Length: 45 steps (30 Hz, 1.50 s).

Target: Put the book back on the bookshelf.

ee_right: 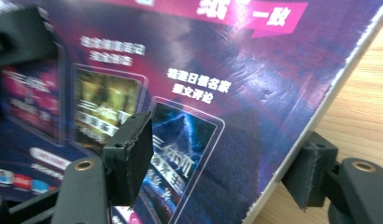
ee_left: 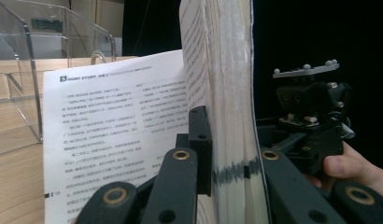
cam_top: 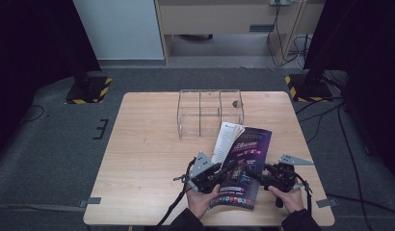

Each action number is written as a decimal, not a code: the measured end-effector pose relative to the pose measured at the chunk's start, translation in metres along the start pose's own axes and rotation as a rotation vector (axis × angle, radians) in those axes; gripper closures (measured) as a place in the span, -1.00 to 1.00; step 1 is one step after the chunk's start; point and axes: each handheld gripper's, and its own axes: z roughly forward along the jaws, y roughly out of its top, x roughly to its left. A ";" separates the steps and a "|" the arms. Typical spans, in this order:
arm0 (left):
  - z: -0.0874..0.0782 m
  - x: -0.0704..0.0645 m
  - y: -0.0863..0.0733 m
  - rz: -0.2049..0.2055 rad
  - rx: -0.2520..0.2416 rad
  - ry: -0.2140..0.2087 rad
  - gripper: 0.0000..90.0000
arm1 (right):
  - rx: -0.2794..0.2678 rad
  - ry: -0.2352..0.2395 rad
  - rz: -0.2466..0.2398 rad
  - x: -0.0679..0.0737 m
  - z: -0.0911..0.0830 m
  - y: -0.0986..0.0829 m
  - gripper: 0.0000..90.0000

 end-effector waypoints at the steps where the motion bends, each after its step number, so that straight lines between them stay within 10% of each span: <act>1: 0.000 0.000 0.000 0.000 0.000 0.000 0.85 | -0.009 0.013 0.007 0.000 0.000 0.000 -0.25; 10: 0.004 0.005 -0.007 -0.013 0.019 0.016 0.85 | 0.014 0.036 0.002 0.004 0.008 -0.002 -0.24; 27: 0.003 0.006 -0.009 -0.004 0.015 0.012 0.85 | 0.028 -0.106 0.031 0.011 0.010 -0.002 0.35; 45: 0.001 0.029 -0.008 -0.030 0.087 0.080 0.81 | -0.020 -0.056 0.066 0.021 -0.006 0.006 0.81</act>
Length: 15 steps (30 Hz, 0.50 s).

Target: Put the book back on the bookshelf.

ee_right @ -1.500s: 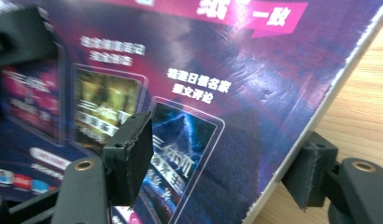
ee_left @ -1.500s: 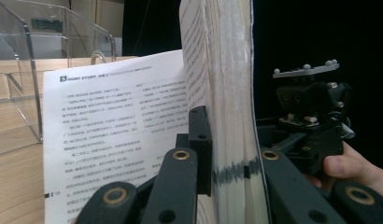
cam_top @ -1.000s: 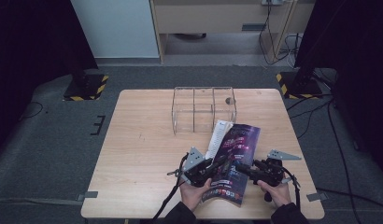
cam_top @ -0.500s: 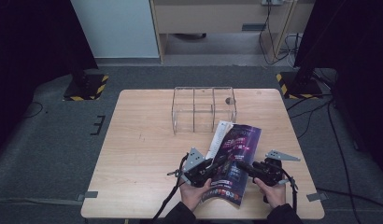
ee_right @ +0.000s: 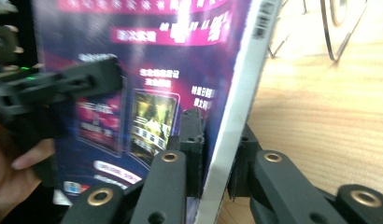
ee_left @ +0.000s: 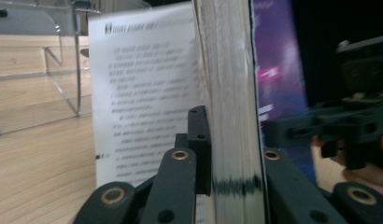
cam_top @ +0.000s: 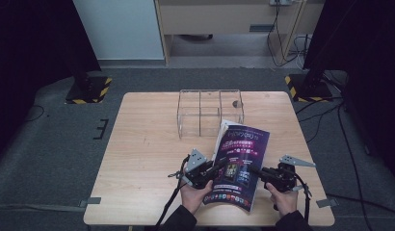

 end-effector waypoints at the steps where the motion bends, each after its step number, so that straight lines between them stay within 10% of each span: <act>1: 0.001 0.002 0.000 -0.005 0.004 0.004 0.78 | -0.007 0.005 -0.005 0.001 -0.002 0.001 0.83; 15: -0.004 0.019 0.003 0.025 0.051 0.068 0.16 | -0.027 0.037 -0.081 0.014 -0.010 0.007 0.84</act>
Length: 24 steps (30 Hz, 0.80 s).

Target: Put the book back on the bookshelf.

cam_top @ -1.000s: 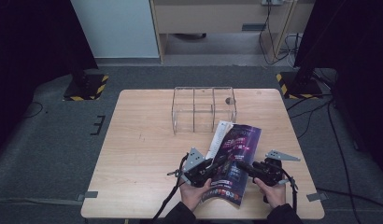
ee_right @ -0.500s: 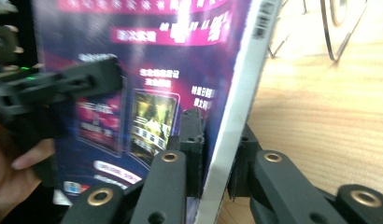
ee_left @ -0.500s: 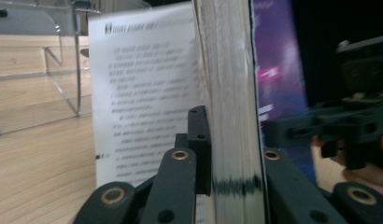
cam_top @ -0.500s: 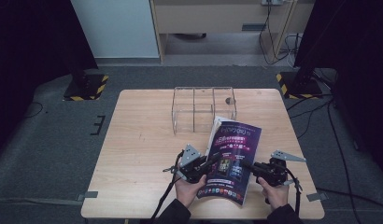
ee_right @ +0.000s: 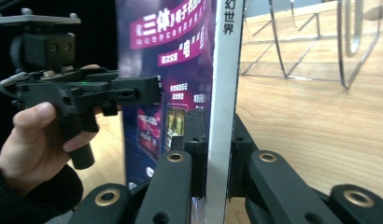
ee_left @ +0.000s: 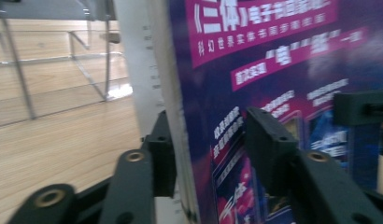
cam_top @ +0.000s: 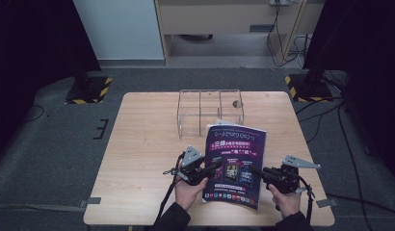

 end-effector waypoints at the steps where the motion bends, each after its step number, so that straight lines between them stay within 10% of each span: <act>1: -0.001 0.002 0.001 0.003 0.008 0.011 0.14 | -0.002 0.002 -0.001 0.001 0.000 0.001 0.84; 14: -0.044 0.041 -0.002 -0.002 0.033 0.168 -0.27 | -0.057 0.021 0.001 0.012 -0.005 0.013 0.84; 24: -0.078 0.084 -0.026 -0.095 0.053 0.295 -0.34 | -0.113 0.004 -0.017 0.022 -0.005 0.034 0.84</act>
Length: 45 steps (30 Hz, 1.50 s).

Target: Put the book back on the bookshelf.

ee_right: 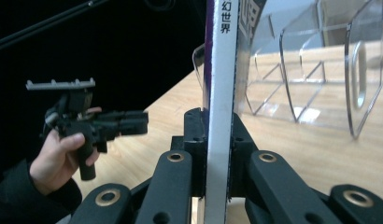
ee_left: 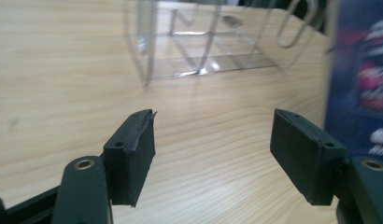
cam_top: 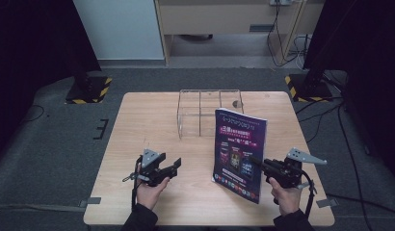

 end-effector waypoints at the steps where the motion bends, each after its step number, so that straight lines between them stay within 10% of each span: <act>1: -0.001 0.004 -0.002 0.001 0.008 0.015 -0.34 | -0.007 -0.001 -0.008 0.001 0.000 0.003 0.84; 21: 0.009 0.045 -0.034 0.036 0.172 0.249 -0.54 | -0.122 -0.059 -0.118 0.023 0.004 0.052 0.84; 45: 0.017 0.053 -0.039 0.047 0.222 0.300 -0.69 | -0.237 -0.163 -0.164 0.015 0.015 0.097 0.84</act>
